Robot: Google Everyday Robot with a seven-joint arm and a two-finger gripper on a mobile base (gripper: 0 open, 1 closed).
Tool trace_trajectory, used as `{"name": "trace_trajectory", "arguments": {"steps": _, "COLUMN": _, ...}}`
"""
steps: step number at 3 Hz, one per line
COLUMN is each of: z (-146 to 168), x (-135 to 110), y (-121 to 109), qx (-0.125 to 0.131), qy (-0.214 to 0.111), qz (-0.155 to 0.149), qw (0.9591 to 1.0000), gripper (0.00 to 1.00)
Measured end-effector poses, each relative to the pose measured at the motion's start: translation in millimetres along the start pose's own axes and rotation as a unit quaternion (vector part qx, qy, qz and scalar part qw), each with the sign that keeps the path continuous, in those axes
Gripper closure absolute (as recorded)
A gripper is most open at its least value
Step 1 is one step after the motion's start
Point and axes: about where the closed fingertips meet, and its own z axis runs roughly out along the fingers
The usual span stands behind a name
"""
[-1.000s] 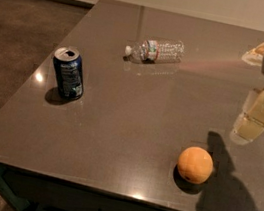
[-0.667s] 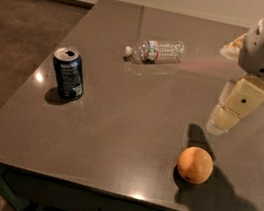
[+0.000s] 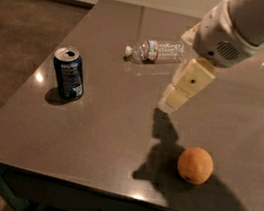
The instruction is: Move pepsi can near orange
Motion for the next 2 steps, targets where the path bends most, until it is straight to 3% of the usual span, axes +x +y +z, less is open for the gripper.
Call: {"name": "trace_trajectory", "arguments": {"steps": 2, "z": 62, "x": -58, "y": -14, "qx": -0.002, "qy": -0.035, "qz": -0.004, "qw": 0.9994, "gripper": 0.0}}
